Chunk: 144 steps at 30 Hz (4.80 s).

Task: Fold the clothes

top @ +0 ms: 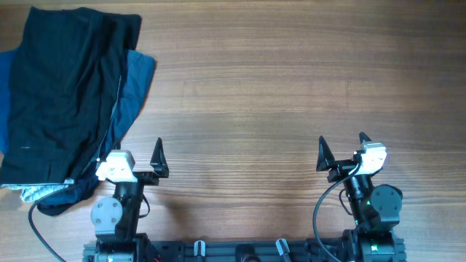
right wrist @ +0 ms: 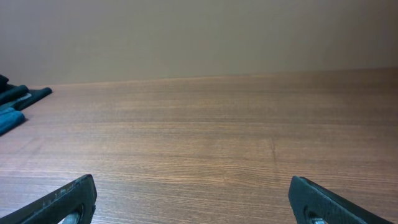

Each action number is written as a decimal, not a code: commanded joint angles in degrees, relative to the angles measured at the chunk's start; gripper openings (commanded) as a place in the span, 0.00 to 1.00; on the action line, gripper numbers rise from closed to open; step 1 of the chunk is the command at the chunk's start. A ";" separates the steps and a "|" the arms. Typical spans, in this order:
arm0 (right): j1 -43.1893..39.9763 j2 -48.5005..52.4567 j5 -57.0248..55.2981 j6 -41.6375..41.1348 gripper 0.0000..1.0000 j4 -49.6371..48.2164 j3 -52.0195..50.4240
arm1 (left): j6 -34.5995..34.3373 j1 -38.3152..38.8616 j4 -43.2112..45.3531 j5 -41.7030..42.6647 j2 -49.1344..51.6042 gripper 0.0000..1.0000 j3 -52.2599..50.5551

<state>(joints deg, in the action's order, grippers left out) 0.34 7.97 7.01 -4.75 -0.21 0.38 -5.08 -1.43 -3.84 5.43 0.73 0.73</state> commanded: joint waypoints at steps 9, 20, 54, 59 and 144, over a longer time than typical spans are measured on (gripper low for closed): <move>0.24 -0.31 -4.83 4.57 1.00 -0.09 -0.09 | -0.50 0.37 -0.07 -0.09 -0.20 1.00 -0.39; 0.24 -0.31 11.63 4.48 1.00 -15.74 -0.09 | -8.63 0.37 14.71 12.74 -0.20 1.00 1.27; 0.24 71.78 48.09 -4.39 1.00 -12.76 61.22 | 2.36 -0.33 -41.22 13.57 91.69 1.00 107.16; 0.24 80.54 48.81 -5.90 1.00 -2.69 61.20 | 3.41 -0.35 -59.01 7.26 93.88 1.00 107.16; -6.71 63.78 35.82 -4.13 0.94 26.25 61.44 | -18.14 15.72 -11.30 18.18 95.06 0.04 115.38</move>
<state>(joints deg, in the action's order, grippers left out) -6.37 72.58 43.00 -10.13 24.23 61.23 -19.00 10.52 -21.43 24.56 96.77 114.72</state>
